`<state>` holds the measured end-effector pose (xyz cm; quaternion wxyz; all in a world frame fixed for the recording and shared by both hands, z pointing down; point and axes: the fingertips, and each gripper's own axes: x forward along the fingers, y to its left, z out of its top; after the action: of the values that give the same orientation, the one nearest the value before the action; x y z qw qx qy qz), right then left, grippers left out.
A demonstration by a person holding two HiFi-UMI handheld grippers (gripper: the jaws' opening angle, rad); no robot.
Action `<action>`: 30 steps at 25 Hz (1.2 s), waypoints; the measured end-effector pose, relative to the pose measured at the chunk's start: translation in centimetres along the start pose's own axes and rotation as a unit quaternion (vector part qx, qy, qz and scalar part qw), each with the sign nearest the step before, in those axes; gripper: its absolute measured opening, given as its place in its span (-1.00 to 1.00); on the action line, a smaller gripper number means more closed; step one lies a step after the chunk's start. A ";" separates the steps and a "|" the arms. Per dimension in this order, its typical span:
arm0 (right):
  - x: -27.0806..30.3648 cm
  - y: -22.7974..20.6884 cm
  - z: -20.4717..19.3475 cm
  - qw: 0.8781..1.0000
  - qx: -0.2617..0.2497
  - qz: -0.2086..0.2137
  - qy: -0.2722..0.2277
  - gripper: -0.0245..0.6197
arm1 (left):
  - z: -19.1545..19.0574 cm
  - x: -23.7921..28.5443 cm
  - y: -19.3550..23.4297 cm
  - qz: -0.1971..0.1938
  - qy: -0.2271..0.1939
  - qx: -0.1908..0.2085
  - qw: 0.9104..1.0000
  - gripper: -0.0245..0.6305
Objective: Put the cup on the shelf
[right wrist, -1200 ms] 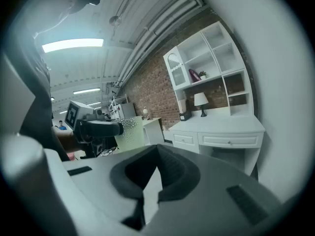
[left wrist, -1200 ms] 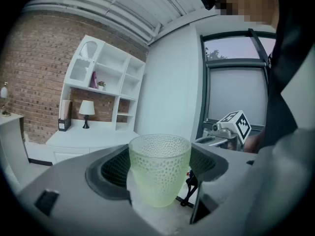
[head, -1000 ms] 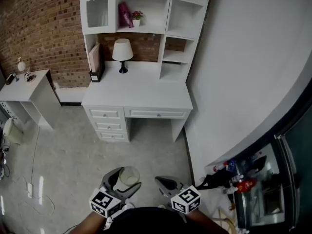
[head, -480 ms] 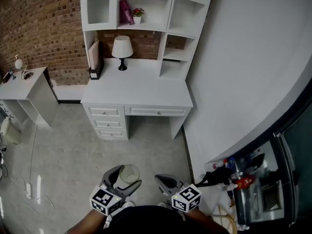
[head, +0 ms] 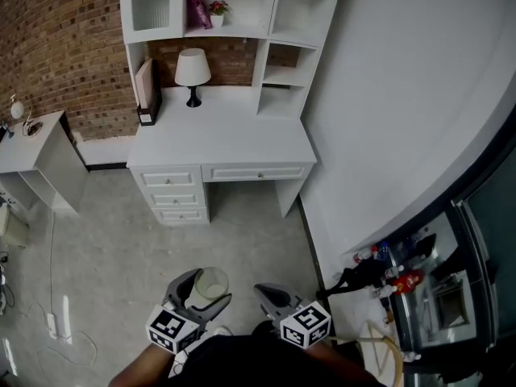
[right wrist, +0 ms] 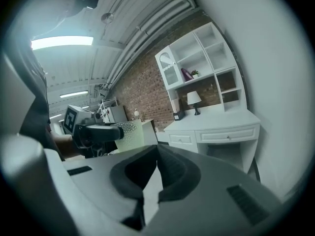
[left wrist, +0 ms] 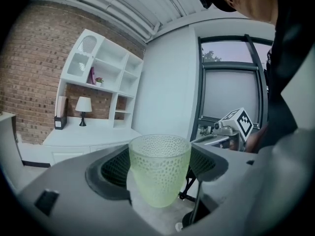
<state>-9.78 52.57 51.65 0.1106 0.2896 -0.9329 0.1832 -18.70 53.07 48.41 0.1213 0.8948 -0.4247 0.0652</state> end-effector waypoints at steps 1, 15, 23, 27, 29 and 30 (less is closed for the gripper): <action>0.0 0.1 -0.1 1.000 0.001 -0.002 0.003 -0.91 | -0.1 0.0 0.1 -0.003 0.002 -0.002 1.000 0.19; 3.1 -7.4 2.2 0.999 0.019 -0.029 -0.008 -0.91 | 0.6 6.3 3.5 -0.008 0.016 -0.013 1.000 0.19; 6.3 -17.0 8.5 0.999 -0.003 -0.024 -0.035 -0.91 | 5.8 15.9 8.0 -0.003 -0.002 0.022 1.000 0.19; 7.3 -21.3 10.2 0.999 0.005 -0.020 -0.037 -0.91 | 8.1 20.6 9.3 0.001 -0.013 0.012 1.000 0.19; 7.6 -22.9 10.4 0.999 0.006 -0.013 -0.033 -0.91 | 8.0 22.7 9.4 0.001 -0.007 0.008 1.000 0.19; 7.7 -23.8 10.4 0.999 0.007 -0.011 -0.031 -0.91 | 7.8 23.7 9.4 0.000 -0.002 0.006 1.000 0.19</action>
<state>-3.22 26.31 51.21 0.0815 0.3065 -0.9313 0.1793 -10.95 27.57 47.61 0.1152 0.8958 -0.4240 0.0665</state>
